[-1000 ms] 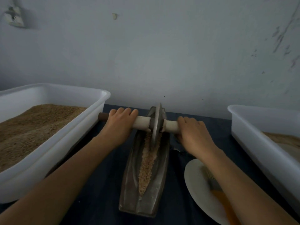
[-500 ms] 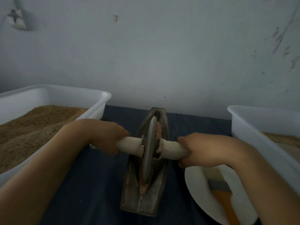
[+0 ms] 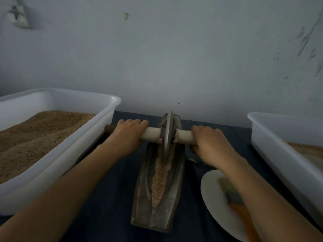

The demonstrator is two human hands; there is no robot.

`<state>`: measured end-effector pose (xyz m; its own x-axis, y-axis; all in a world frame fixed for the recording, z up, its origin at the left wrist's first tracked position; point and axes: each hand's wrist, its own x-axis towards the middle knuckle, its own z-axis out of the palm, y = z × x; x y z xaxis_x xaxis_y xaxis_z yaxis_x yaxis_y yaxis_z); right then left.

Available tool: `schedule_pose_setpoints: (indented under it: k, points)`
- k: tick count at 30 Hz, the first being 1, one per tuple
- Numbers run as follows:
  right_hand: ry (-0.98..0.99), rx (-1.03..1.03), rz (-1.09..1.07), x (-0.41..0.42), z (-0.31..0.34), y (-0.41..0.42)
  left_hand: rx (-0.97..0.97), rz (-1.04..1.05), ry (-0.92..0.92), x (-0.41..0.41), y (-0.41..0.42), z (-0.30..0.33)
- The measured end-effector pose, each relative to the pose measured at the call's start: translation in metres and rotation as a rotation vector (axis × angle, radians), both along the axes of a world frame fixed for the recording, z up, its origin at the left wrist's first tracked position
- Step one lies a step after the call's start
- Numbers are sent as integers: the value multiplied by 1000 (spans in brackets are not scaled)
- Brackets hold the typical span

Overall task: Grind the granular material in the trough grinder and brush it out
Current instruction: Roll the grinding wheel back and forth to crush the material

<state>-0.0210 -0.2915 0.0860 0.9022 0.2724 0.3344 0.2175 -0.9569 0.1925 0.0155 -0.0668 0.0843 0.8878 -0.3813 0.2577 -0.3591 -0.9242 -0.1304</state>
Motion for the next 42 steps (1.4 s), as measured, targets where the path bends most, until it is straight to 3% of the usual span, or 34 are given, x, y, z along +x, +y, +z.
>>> schedule_pose_setpoints:
  k: [3, 6, 13, 17, 24, 27, 31, 34, 38, 42]
  points:
    - [-54, -6, -14, 4, -6, 0, -41, -11, -72, 3, -1, -5]
    - [8, 0, 10, 0, -1, -1, -13, -27, 12, 1, 2, 2]
    - [554, 65, 12, -29, 31, 6, 96, -33, 449, -26, 7, 31]
    - [707, 64, 34, -46, 45, 9, 141, -70, 623, -38, 13, 43]
    - [639, 90, 25, -36, 40, 8, 87, -53, 583, -28, 12, 36]
    - [485, 95, 6, -22, 28, 5, 26, -41, 421, -14, 8, 25]
    - [75, 11, -7, -2, 3, 0, -1, -36, 49, 0, 2, 5]
    - [-43, -26, -19, 4, -5, -1, -29, -42, -74, 2, 0, -2]
    - [6, -22, 4, 0, -2, -1, -10, -52, 13, -1, 3, 3]
    - [313, 42, 10, -17, 15, 3, 18, -46, 312, -14, 6, 20]
